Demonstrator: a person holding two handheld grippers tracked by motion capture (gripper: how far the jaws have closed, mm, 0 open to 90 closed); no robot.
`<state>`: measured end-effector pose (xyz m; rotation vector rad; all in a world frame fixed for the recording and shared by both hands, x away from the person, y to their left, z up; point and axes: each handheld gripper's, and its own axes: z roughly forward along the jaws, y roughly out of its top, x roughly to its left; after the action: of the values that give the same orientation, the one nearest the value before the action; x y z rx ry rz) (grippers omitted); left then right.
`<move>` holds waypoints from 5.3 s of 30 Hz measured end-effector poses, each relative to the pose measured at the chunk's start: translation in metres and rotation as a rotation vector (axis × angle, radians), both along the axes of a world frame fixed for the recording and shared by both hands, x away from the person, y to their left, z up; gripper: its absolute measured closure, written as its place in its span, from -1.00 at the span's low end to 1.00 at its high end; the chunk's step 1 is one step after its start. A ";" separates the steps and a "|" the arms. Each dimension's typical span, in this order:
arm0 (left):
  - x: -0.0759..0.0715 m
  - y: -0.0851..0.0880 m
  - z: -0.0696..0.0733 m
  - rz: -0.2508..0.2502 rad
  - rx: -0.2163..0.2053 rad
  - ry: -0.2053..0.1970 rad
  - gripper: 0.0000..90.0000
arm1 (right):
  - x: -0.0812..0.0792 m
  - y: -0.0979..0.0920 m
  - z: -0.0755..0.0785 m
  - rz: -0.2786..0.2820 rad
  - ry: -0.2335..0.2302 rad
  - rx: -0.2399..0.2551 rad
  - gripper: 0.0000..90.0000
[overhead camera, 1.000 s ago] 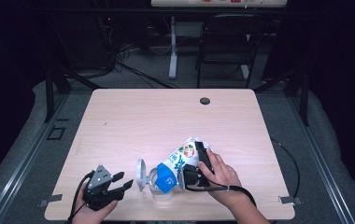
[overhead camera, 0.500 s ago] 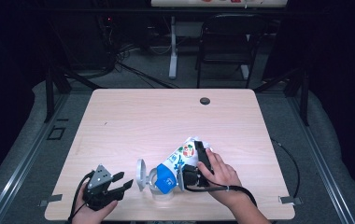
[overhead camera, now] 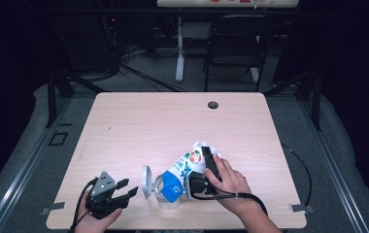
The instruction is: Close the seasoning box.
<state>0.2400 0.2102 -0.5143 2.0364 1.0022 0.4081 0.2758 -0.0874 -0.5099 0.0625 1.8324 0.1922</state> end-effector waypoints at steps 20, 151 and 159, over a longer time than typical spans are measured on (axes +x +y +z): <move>0.000 0.000 0.000 0.002 -0.002 -0.002 0.21 | -0.001 0.001 0.001 0.004 -0.011 -0.023 0.02; 0.001 0.001 -0.001 0.003 0.001 -0.002 0.21 | -0.001 0.001 0.004 0.027 -0.030 -0.060 0.07; 0.001 0.001 -0.001 0.007 -0.004 -0.002 0.21 | -0.001 0.001 0.004 0.027 -0.031 -0.061 0.07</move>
<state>0.2407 0.2114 -0.5150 2.0298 1.0082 0.4111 0.2744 -0.0863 -0.5056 -0.0076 1.8075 0.1555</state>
